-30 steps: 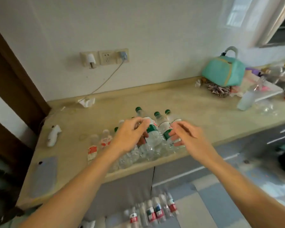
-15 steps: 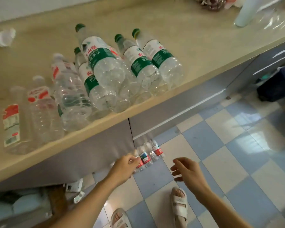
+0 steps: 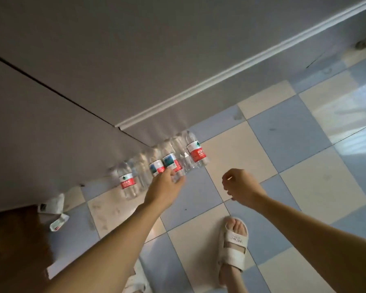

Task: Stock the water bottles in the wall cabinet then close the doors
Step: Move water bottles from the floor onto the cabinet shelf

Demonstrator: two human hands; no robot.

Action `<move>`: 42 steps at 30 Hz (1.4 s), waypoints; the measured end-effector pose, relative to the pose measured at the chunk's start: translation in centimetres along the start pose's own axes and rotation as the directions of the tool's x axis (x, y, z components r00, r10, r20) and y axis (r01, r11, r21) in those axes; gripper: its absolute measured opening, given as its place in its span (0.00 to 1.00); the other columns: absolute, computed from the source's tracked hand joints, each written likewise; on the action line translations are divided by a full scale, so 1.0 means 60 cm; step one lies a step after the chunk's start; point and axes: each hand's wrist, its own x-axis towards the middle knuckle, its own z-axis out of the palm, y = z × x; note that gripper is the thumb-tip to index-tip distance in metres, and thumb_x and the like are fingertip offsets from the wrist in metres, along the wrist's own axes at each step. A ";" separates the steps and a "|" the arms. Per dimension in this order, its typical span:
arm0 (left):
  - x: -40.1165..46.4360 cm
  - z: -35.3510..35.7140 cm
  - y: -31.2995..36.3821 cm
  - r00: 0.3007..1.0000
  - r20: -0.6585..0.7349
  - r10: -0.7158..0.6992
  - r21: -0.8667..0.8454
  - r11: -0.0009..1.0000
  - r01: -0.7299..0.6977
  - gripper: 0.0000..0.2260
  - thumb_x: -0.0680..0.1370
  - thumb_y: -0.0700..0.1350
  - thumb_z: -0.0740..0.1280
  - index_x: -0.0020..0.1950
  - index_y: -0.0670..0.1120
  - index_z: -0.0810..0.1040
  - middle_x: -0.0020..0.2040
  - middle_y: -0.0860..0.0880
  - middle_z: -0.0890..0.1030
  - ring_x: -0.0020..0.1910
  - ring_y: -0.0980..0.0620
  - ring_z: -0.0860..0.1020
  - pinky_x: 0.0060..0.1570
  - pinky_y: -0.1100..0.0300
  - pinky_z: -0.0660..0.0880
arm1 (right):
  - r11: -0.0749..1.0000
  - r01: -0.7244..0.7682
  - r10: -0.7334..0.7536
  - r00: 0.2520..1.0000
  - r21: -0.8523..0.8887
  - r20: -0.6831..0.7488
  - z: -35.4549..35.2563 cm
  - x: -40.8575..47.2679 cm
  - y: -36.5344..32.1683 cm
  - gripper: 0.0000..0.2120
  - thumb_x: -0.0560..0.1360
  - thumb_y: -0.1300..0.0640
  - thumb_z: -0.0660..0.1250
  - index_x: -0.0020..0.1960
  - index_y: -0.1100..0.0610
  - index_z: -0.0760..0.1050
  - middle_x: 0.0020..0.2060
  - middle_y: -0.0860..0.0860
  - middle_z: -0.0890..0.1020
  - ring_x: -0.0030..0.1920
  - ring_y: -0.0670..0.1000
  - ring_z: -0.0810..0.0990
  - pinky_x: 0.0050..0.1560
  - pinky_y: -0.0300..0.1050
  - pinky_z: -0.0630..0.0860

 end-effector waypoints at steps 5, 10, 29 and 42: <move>0.122 0.117 -0.060 0.997 -0.036 0.071 0.263 0.963 -0.059 0.23 0.78 0.59 0.68 0.68 0.49 0.71 0.66 0.46 0.74 0.64 0.43 0.73 0.60 0.48 0.74 | 0.994 0.009 -0.009 1.000 -0.113 -0.002 0.048 0.166 0.077 0.09 0.80 0.56 0.63 0.55 0.55 0.80 0.44 0.54 0.83 0.44 0.57 0.84 0.50 0.54 0.83; 0.249 0.175 -0.095 0.965 -0.088 0.245 0.400 0.896 -0.191 0.37 0.75 0.58 0.73 0.78 0.47 0.61 0.77 0.45 0.65 0.76 0.43 0.61 0.73 0.48 0.62 | 0.991 0.095 -0.097 0.995 -0.090 -0.017 0.114 0.306 0.099 0.17 0.80 0.52 0.68 0.66 0.58 0.76 0.54 0.56 0.83 0.47 0.55 0.81 0.47 0.46 0.76; 0.342 0.300 -0.190 0.901 0.032 0.433 0.707 0.627 -0.327 0.51 0.75 0.66 0.68 0.80 0.57 0.32 0.82 0.38 0.38 0.80 0.38 0.35 0.75 0.39 0.31 | 0.995 0.084 -0.087 0.994 -0.063 -0.062 0.209 0.440 0.127 0.30 0.73 0.50 0.76 0.69 0.57 0.68 0.58 0.57 0.78 0.55 0.57 0.79 0.57 0.55 0.79; 0.356 0.326 -0.089 0.981 -0.082 0.176 0.005 0.984 -0.176 0.43 0.78 0.61 0.67 0.83 0.50 0.45 0.81 0.46 0.54 0.77 0.43 0.64 0.68 0.48 0.69 | 0.995 -0.002 0.007 0.999 0.102 -0.041 0.150 0.460 0.173 0.36 0.74 0.48 0.74 0.75 0.56 0.62 0.64 0.58 0.75 0.58 0.61 0.79 0.58 0.61 0.80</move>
